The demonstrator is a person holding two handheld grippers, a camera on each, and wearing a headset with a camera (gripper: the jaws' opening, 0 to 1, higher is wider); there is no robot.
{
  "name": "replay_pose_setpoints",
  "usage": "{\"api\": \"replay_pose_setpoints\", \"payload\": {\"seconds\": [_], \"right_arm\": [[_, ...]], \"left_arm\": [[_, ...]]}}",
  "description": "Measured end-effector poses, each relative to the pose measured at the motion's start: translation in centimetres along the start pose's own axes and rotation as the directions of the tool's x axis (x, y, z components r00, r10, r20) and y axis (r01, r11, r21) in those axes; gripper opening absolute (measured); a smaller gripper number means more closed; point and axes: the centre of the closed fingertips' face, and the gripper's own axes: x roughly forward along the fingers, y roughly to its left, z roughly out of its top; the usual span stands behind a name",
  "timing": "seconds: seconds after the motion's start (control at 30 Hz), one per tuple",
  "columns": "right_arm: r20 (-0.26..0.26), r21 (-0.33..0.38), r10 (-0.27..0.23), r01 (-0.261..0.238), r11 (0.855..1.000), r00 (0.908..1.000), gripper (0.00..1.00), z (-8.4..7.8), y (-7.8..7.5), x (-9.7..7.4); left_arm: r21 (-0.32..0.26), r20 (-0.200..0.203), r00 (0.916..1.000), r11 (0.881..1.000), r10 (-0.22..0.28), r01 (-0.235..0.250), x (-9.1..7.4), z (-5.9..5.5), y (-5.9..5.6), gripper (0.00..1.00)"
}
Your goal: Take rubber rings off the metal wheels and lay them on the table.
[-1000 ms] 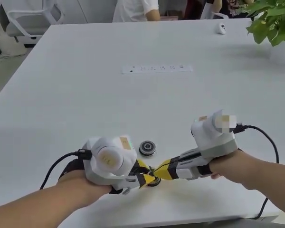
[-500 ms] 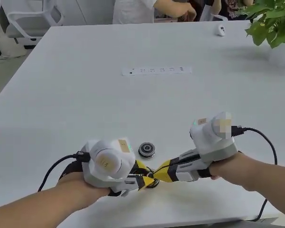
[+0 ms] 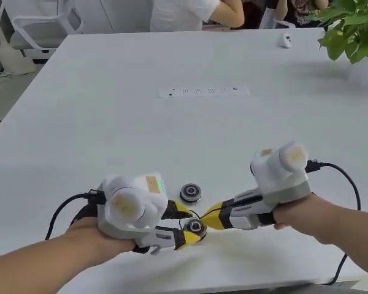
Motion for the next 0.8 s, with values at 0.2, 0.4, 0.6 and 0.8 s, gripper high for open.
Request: {"api": "replay_pose_setpoints", "payload": {"seconds": [0.2,0.4,0.6,0.8], "right_arm": [[0.012,0.005,-0.001,0.001,1.000,0.9999,0.00,0.3,0.1,-0.1],[0.037,0.014,0.006,-0.007,1.000,0.9993,0.00,1.0,0.3,-0.1],[0.036,-0.002,0.013,-0.013,1.000,0.9993,0.00,1.2,0.7,-0.1],[0.041,-0.004,0.021,-0.020,1.000,0.9989,0.00,1.4,1.0,-0.1]], "left_arm": [[0.002,0.036,0.9993,1.000,-0.002,0.002,-1.5,0.8,-0.2,0.30],[-0.014,0.104,0.9944,1.000,0.019,-0.018,-3.3,2.3,-0.1,0.38],[-0.020,0.155,0.9875,0.999,0.028,-0.025,-5.3,3.4,-0.5,0.50],[-0.069,0.191,0.9802,0.997,0.053,-0.041,-7.5,3.7,-0.5,0.61]]}}
